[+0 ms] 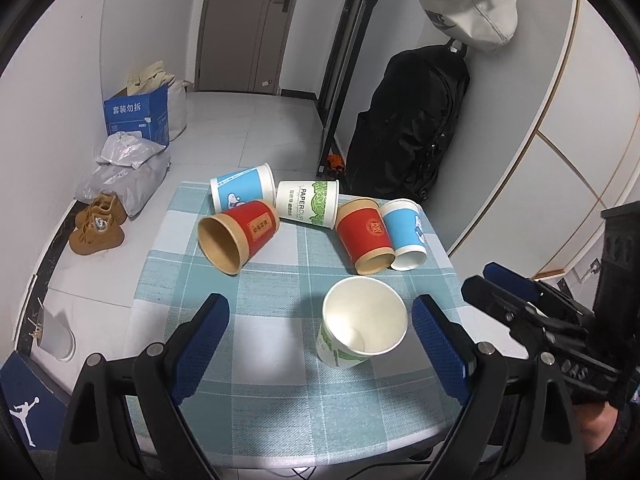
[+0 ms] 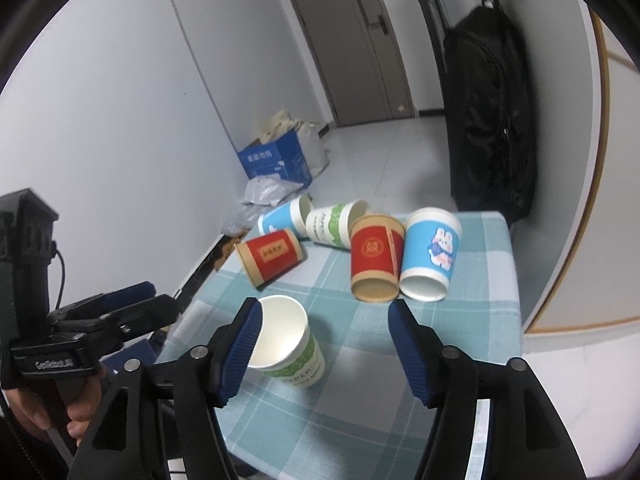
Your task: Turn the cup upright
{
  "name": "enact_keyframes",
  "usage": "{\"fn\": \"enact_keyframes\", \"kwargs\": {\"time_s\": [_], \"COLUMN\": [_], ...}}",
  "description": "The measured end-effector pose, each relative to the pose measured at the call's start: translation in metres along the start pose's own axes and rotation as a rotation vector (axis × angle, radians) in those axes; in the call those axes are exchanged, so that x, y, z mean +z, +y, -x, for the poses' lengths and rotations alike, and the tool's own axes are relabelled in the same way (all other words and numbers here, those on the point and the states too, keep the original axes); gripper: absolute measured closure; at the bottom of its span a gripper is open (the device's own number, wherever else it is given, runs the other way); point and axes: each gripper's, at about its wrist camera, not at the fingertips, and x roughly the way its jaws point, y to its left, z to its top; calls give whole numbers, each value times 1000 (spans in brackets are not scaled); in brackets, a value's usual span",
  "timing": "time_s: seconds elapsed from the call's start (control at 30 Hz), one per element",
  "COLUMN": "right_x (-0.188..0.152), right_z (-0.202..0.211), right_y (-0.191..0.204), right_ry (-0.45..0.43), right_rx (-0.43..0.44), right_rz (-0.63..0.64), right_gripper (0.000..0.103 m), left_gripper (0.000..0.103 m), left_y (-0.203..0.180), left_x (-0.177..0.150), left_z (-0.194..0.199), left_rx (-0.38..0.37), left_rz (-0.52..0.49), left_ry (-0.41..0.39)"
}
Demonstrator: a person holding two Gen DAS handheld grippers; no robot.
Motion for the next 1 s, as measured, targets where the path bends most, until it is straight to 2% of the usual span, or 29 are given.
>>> {"fn": "enact_keyframes", "kwargs": {"time_s": [0.1,0.5,1.0], "right_x": [-2,-7,-10], "right_z": [5,12,16], "right_y": [4,-7,-9], "right_ry": [-26,-51,-58], "right_rx": [-5,-30,-30], "right_rz": [31,32,33], "right_gripper": [28,20,20], "left_gripper": [13,13,13], "left_y": [-5,-15,-15], "left_x": [0,1,2], "left_z": [1,0,2], "left_rx": [3,25,78], "left_rz": [-2,2,14], "left_ry": [-10,-22,-45]}}
